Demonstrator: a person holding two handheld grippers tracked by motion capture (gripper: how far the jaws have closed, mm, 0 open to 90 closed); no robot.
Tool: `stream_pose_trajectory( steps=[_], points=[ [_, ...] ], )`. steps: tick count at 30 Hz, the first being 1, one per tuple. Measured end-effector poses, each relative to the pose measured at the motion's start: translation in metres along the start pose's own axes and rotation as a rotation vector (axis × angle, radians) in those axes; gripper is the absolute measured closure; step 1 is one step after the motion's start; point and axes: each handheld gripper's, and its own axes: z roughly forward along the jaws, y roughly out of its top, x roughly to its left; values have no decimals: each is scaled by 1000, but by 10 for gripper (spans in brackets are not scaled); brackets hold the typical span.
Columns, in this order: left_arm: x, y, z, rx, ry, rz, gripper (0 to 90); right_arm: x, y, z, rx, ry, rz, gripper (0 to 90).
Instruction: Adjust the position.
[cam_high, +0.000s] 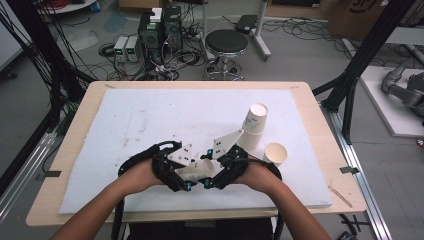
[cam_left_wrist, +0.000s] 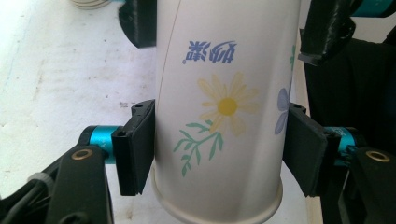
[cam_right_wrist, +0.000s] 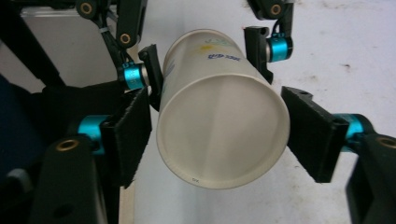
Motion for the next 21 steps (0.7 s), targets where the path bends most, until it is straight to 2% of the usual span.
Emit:
stream_pose_trajectory(
  steps=[3, 8, 11, 14, 18, 21],
  points=[
    [-1, 0, 1, -3, -13, 8, 324, 0, 0, 0, 4, 13, -8, 353],
    [-1, -2, -1, -25, -24, 10, 319, 0, -1, -2, -5, 26, -6, 368],
    [-2, -8, -1, -95, -15, 1, 270, -1, -2, -3, -8, 35, 3, 366],
    [-1, -17, -3, -157, -13, -31, 176, -3, -6, -6, -10, 34, 15, 366],
    [-1, -30, -9, -262, -24, -88, 174, -3, -13, -10, -27, 27, 31, 366],
    [-2, -40, -12, -345, -12, -128, 174, -3, -18, -14, -49, 22, 42, 366]
  ],
)
